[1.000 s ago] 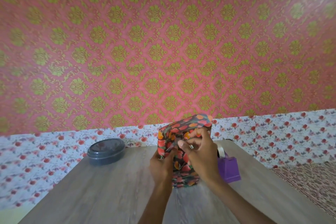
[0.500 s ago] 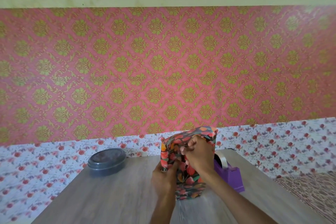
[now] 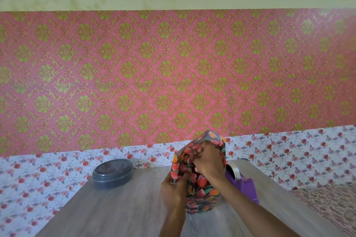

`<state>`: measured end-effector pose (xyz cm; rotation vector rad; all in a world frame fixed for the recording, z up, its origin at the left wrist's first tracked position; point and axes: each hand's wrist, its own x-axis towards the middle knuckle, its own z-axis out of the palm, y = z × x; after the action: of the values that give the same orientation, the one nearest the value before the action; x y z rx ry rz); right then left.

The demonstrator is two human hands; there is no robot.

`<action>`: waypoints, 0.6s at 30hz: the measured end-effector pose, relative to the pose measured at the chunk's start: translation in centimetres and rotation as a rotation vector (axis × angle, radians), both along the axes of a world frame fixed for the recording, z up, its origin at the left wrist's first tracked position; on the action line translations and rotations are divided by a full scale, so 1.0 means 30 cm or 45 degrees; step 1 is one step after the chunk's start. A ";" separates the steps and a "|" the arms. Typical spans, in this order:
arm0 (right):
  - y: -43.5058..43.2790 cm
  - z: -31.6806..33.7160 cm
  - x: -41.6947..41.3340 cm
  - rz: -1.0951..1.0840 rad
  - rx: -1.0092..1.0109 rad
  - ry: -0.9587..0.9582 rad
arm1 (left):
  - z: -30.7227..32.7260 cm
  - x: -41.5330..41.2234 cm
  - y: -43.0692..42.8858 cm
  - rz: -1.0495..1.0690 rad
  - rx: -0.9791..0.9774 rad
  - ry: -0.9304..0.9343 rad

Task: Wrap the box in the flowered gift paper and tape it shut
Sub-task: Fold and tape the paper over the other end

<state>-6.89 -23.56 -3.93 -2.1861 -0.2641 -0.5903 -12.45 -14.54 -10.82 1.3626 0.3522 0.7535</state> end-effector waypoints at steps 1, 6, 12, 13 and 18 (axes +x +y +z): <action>0.000 0.002 0.001 0.008 -0.032 -0.008 | 0.000 -0.001 0.001 0.002 0.007 0.000; 0.013 0.011 0.013 0.038 -0.163 -0.027 | -0.001 0.003 0.008 0.015 0.062 0.004; 0.018 0.036 0.002 -0.036 -0.294 0.007 | -0.009 0.019 0.020 0.016 0.120 0.019; 0.018 0.041 -0.003 -0.075 -0.325 0.016 | -0.010 0.020 0.020 0.018 0.126 0.020; 0.019 0.062 -0.021 -0.228 -0.515 -0.069 | -0.015 0.029 0.021 0.023 0.129 0.025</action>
<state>-7.51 -23.00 -2.08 -2.6051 -0.2327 -0.7485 -11.56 -13.92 -11.26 1.4650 0.3464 0.7821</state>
